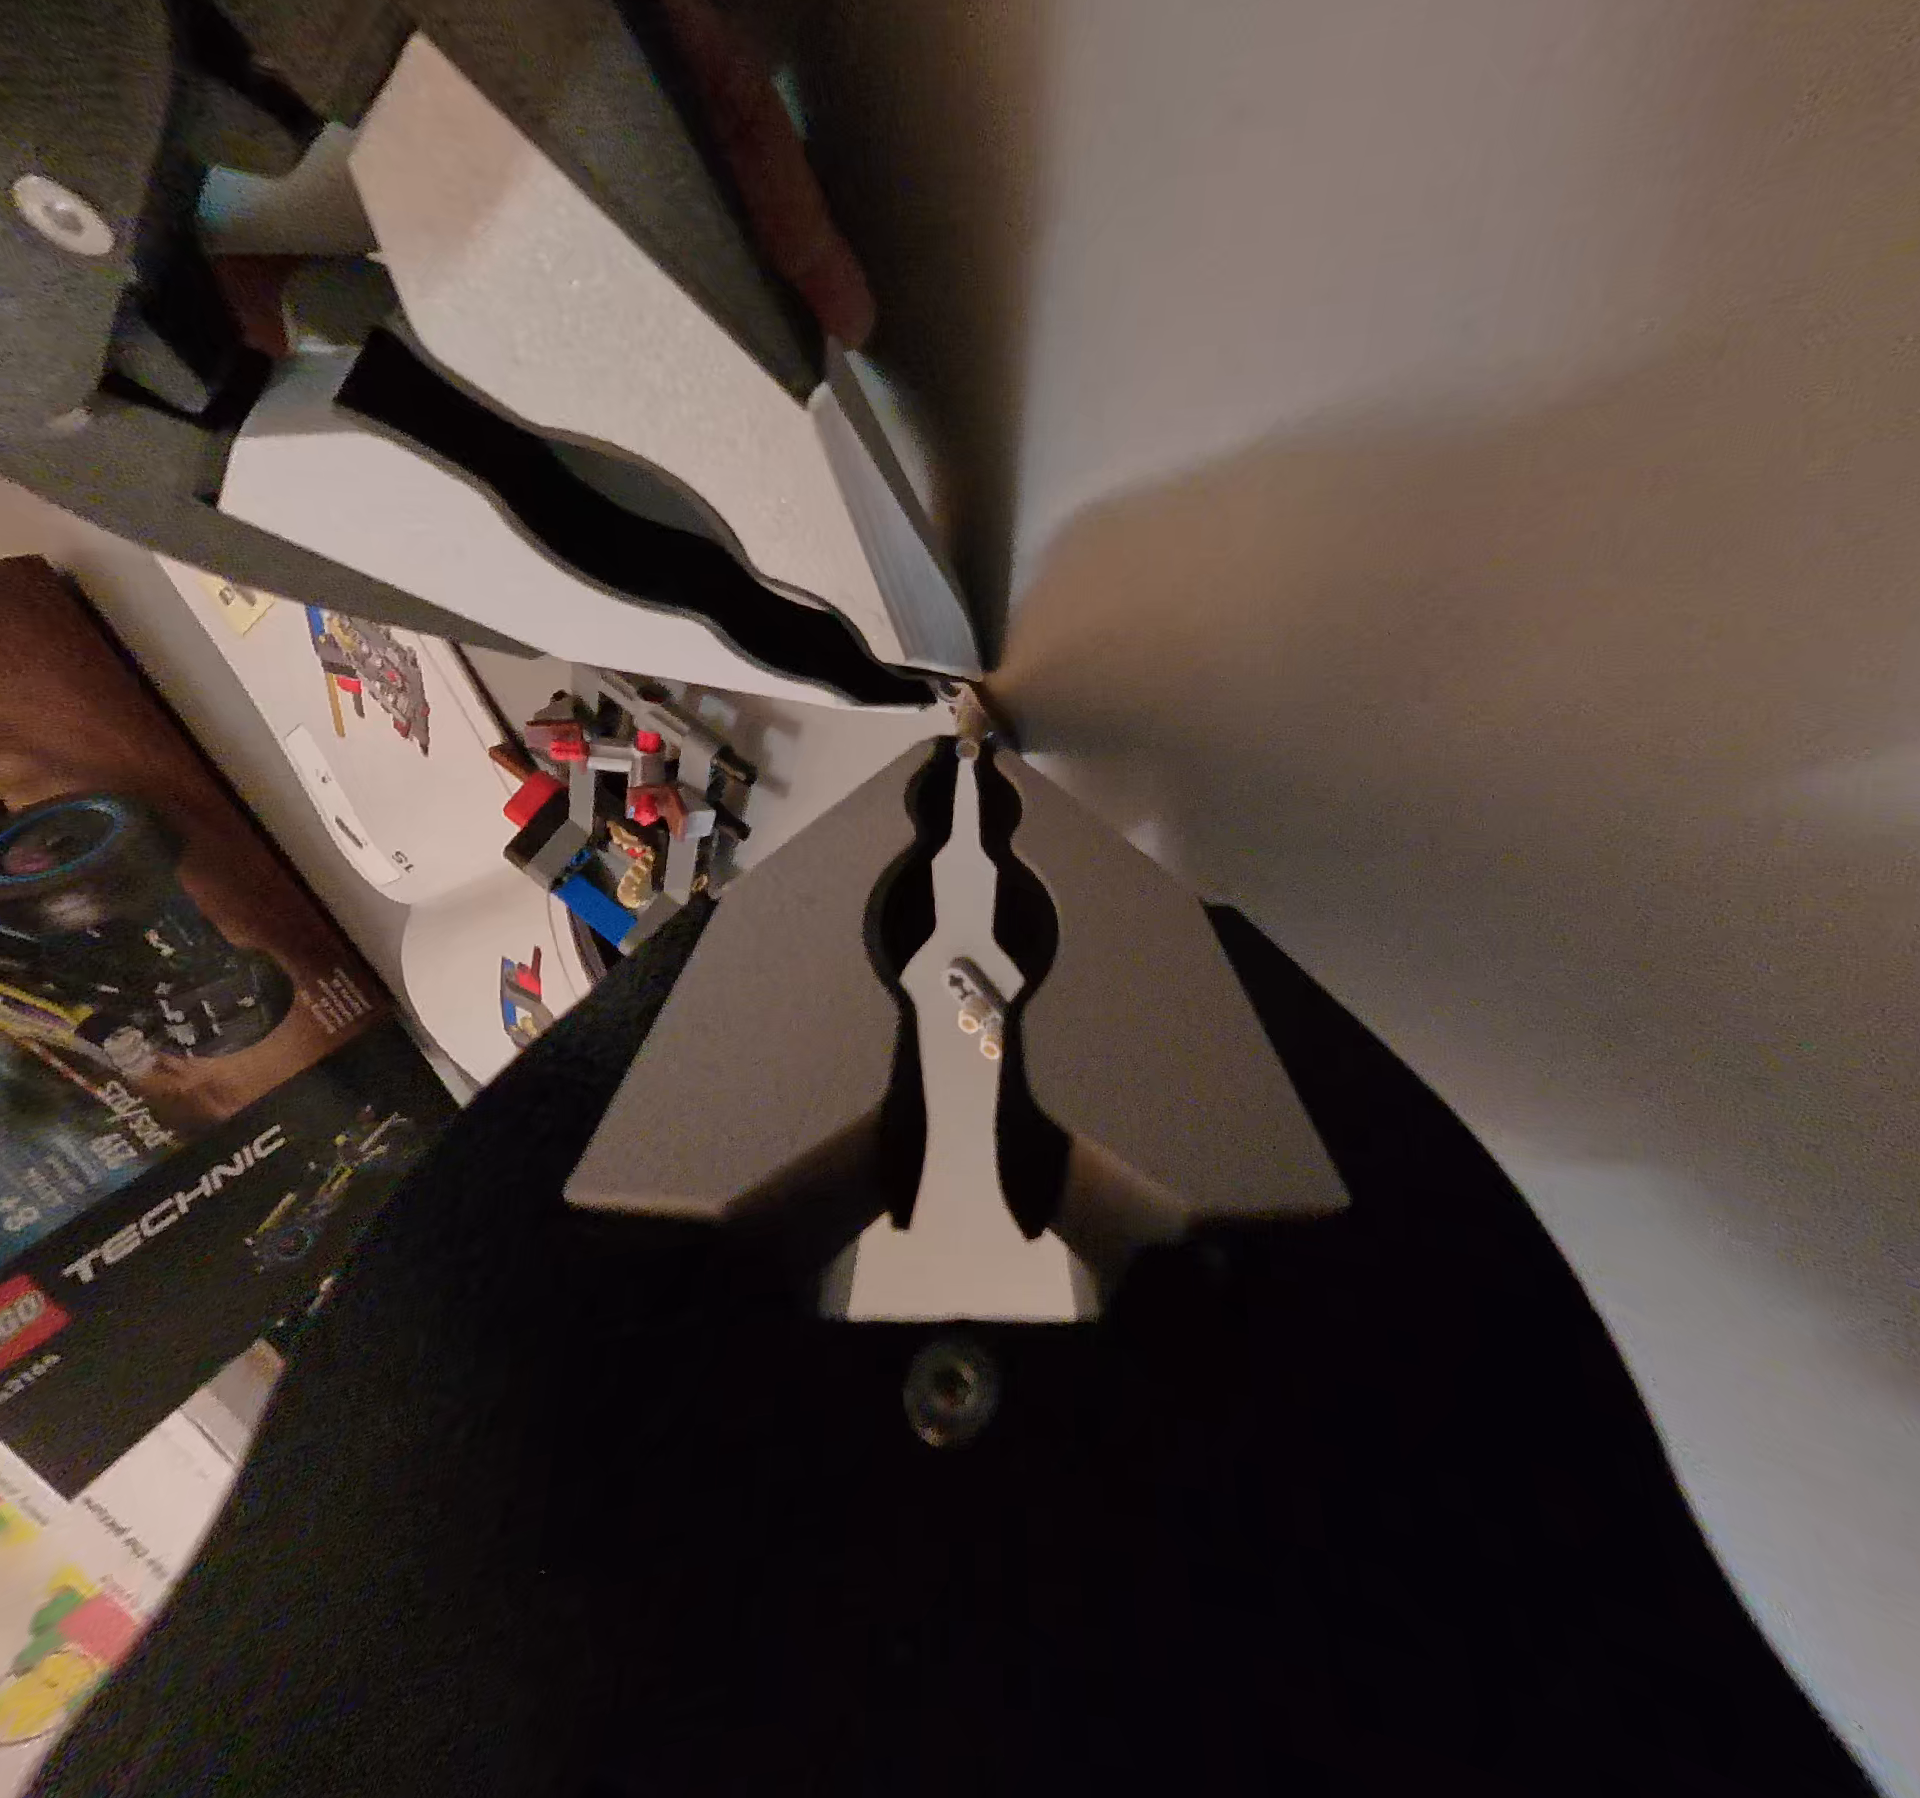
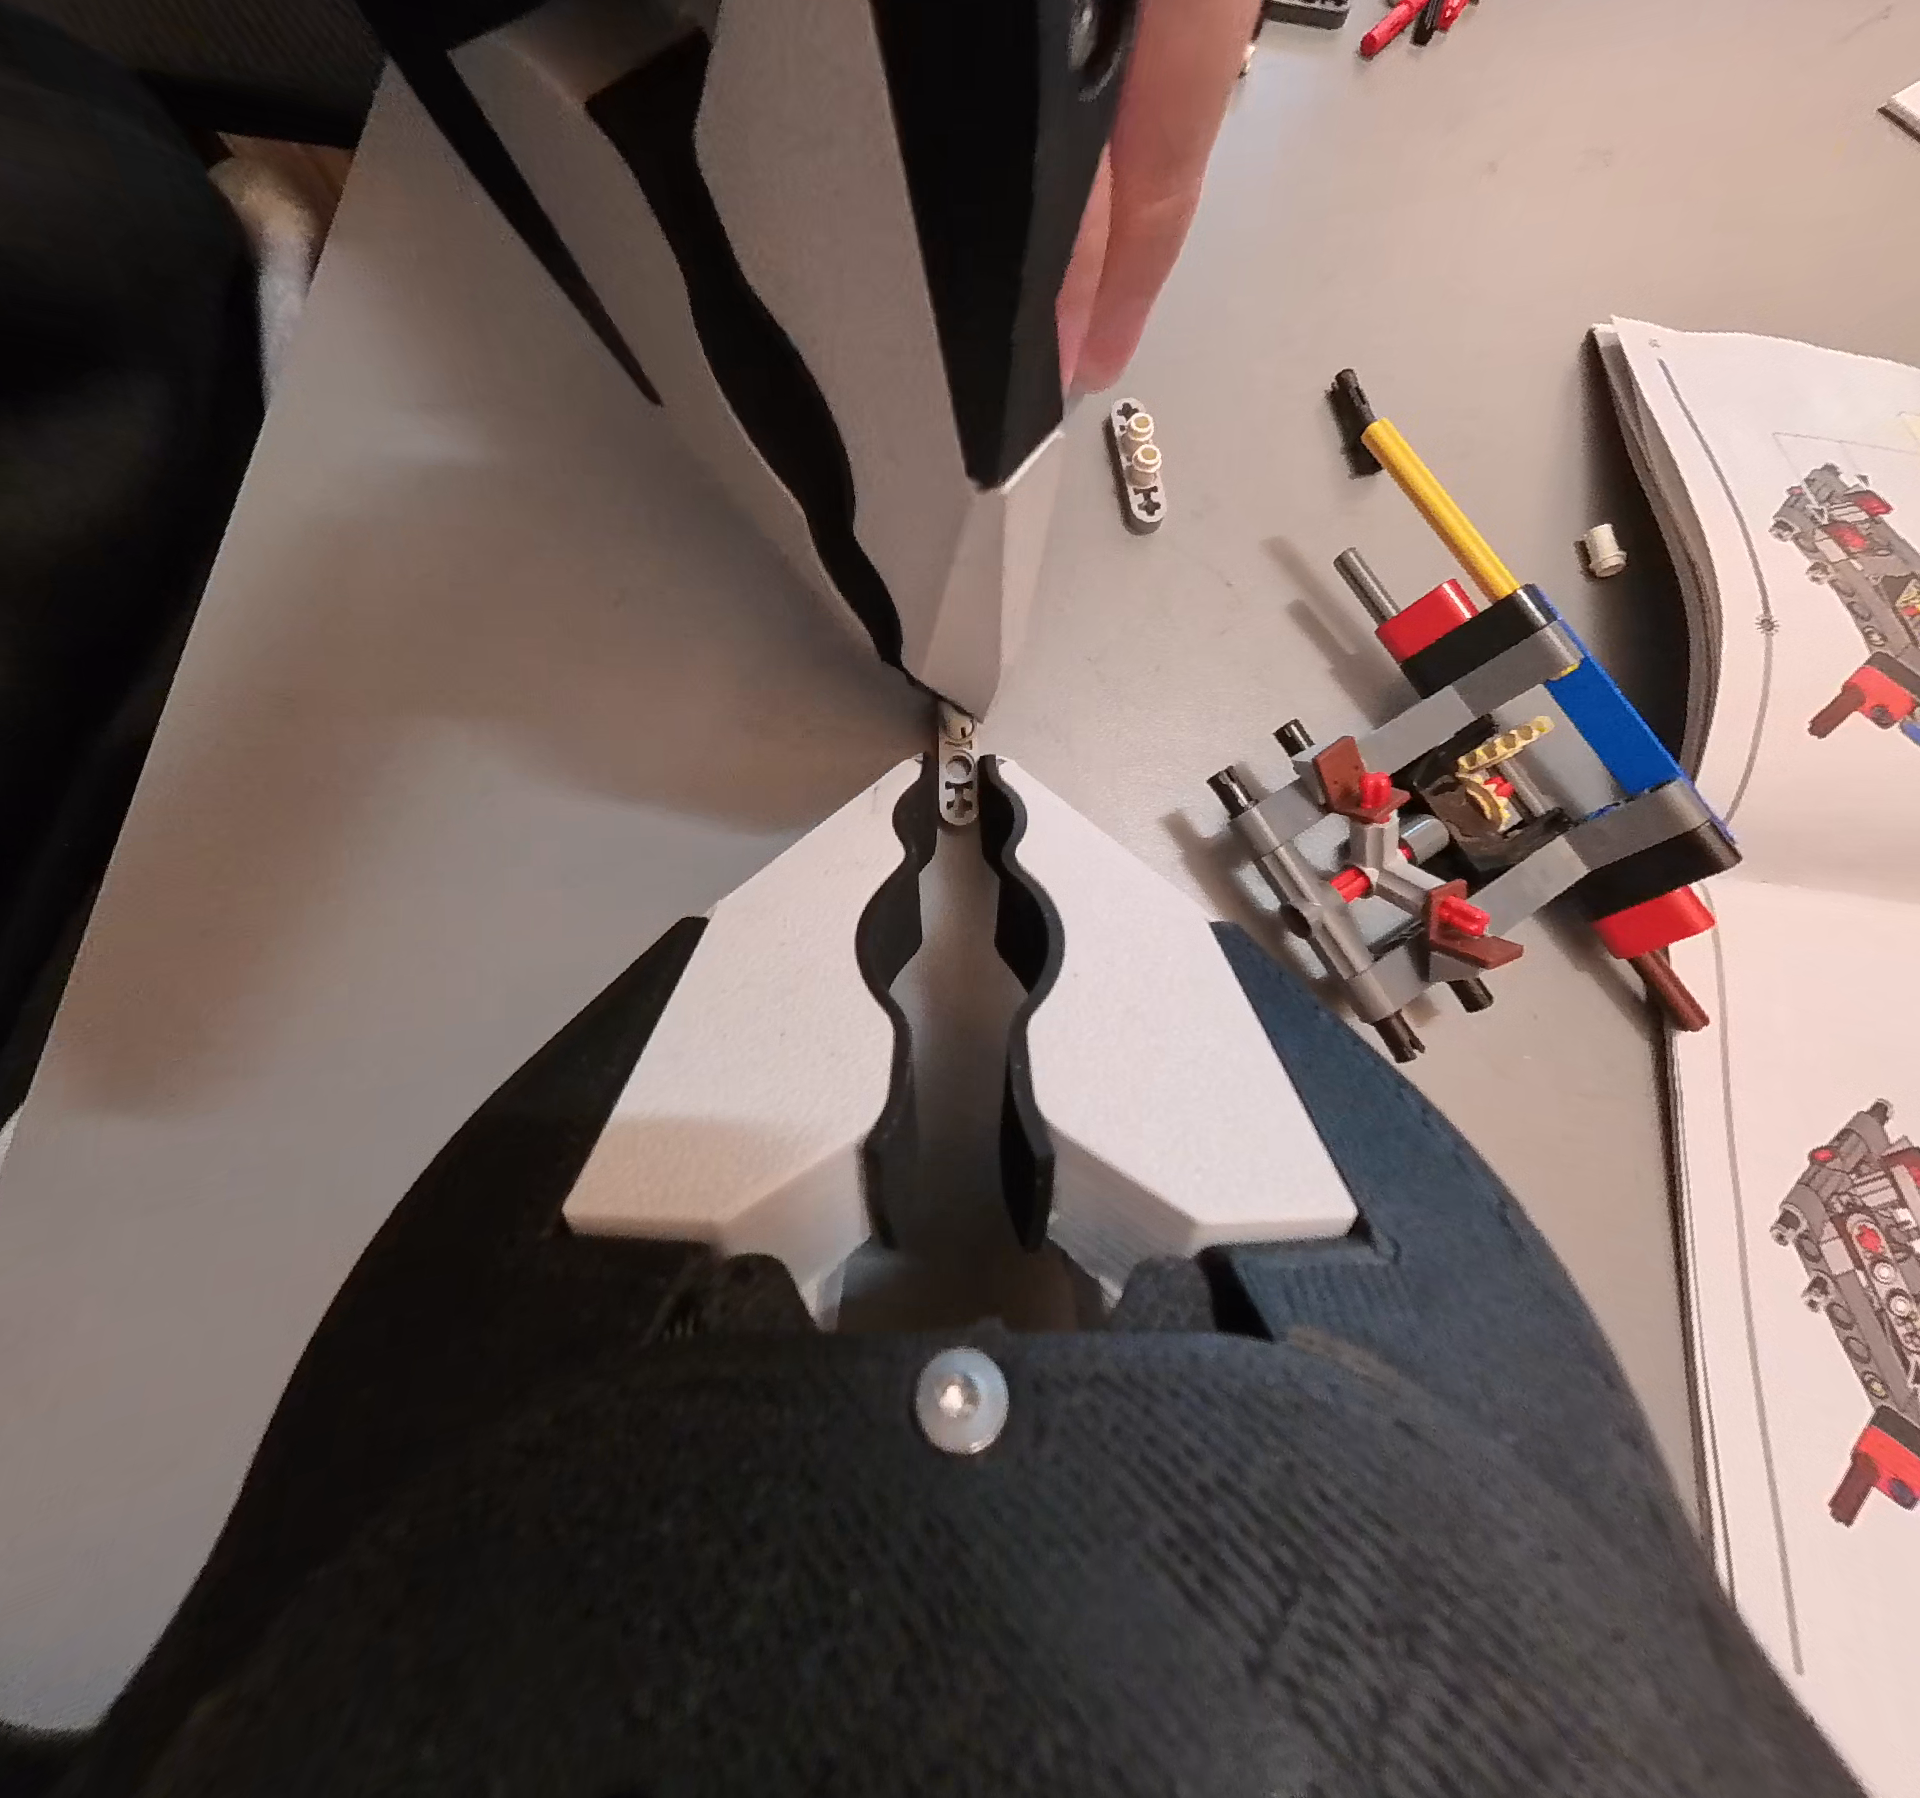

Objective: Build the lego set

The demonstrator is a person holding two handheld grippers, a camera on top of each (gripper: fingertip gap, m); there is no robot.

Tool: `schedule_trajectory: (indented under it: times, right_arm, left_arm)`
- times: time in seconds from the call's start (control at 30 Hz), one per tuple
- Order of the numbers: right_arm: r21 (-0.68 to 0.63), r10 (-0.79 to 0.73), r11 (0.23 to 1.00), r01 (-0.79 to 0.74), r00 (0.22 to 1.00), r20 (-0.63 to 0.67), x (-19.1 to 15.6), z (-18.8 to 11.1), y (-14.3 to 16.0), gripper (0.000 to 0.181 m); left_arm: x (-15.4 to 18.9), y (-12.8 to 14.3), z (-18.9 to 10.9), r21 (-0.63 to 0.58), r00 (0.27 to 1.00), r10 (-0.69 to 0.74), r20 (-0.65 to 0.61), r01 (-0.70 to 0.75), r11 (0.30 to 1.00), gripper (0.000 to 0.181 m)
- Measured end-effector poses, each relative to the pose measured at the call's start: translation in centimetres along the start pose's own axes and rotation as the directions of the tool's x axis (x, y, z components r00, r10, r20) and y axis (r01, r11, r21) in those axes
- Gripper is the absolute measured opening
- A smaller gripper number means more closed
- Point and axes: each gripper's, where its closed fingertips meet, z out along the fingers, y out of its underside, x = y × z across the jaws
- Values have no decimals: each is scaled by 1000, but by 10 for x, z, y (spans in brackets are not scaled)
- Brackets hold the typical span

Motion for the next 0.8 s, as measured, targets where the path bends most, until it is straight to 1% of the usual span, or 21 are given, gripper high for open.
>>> schedule_trajectory:
  times: [0.23,0.33,0.5,0.57,0.63,0.7,0.73,0.8]
  right_arm:
    - [0,8,1000,-8,1000,7,0,0,0,6]
    - [0,7,1000,-7,1000,6,0,0,0,6]
    - [0,12,1000,-12,1000,10,0,0,0,6]
    - [0,11,1000,-11,1000,10,0,0,0,6]
    - [0,12,1000,-12,1000,11,0,0,0,6]
    - [0,14,1000,-14,1000,12,0,0,0,6]
    - [0,15,1000,-15,1000,13,0,0,0,5]
    - [0,15,1000,-15,1000,13,0,0,0,5]
  left_arm:
    - [-1,1,1,-54,989,148,-29,-149,987,1]
    - [-1,1,1,-105,964,266,-13,-265,958,1]
    - [-3,0,0,-217,863,506,0,-494,842,1]
    - [-3,0,0,-260,818,575,-5,-556,790,1]
    - [-4,-2,0,-311,760,649,-17,-621,719,1]
    - [-4,-2,0,-343,719,694,-47,-664,664,0]
    - [-4,-3,0,-338,718,693,-61,-668,663,0]
    - [-4,-3,1,-290,753,656,-60,-642,710,0]
